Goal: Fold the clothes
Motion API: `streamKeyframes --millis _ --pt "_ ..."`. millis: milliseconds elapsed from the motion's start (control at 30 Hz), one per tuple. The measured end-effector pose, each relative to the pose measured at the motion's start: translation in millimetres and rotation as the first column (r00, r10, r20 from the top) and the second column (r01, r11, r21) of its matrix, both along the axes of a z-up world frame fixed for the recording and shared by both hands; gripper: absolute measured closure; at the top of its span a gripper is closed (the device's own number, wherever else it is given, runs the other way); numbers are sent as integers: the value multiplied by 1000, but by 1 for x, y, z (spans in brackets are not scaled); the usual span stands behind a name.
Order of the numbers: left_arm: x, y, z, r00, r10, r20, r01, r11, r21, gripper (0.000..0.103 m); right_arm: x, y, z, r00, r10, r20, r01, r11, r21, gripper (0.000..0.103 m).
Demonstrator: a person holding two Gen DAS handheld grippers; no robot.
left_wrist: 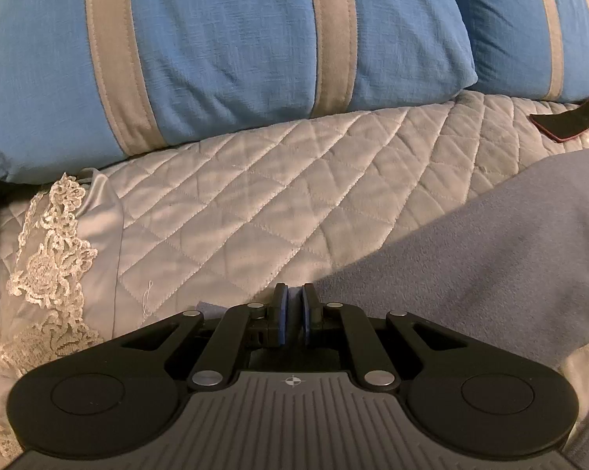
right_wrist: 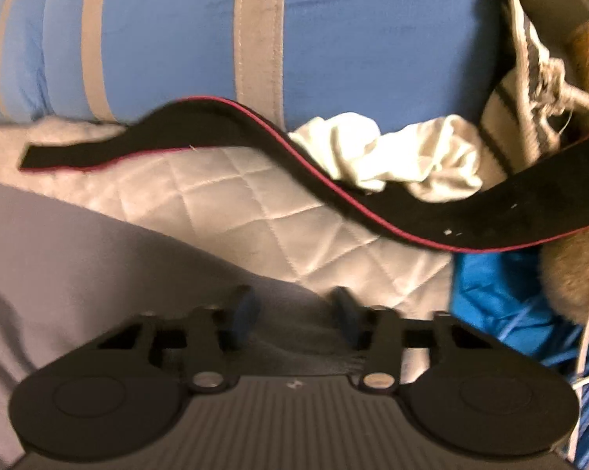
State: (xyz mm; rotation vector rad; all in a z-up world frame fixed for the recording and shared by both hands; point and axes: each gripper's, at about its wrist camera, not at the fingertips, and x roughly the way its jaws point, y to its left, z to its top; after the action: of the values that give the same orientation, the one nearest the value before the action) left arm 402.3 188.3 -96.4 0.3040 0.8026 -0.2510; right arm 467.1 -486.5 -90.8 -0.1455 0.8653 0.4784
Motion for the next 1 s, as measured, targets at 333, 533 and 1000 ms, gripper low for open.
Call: streamKeyframes --millis 333,533,1000 --pt "-11 10 32 991 46 125 -37 997 -72 99 -50 -7 42 964 -110 244 95 993 72 100" --pt "-5 12 75 964 110 243 -70 984 -166 99 -55 0 83 914 -190 359 169 982 90 100" --pt "-39 19 87 951 94 294 -29 975 -218 99 -104 -14 89 906 -237 351 209 971 116 100"
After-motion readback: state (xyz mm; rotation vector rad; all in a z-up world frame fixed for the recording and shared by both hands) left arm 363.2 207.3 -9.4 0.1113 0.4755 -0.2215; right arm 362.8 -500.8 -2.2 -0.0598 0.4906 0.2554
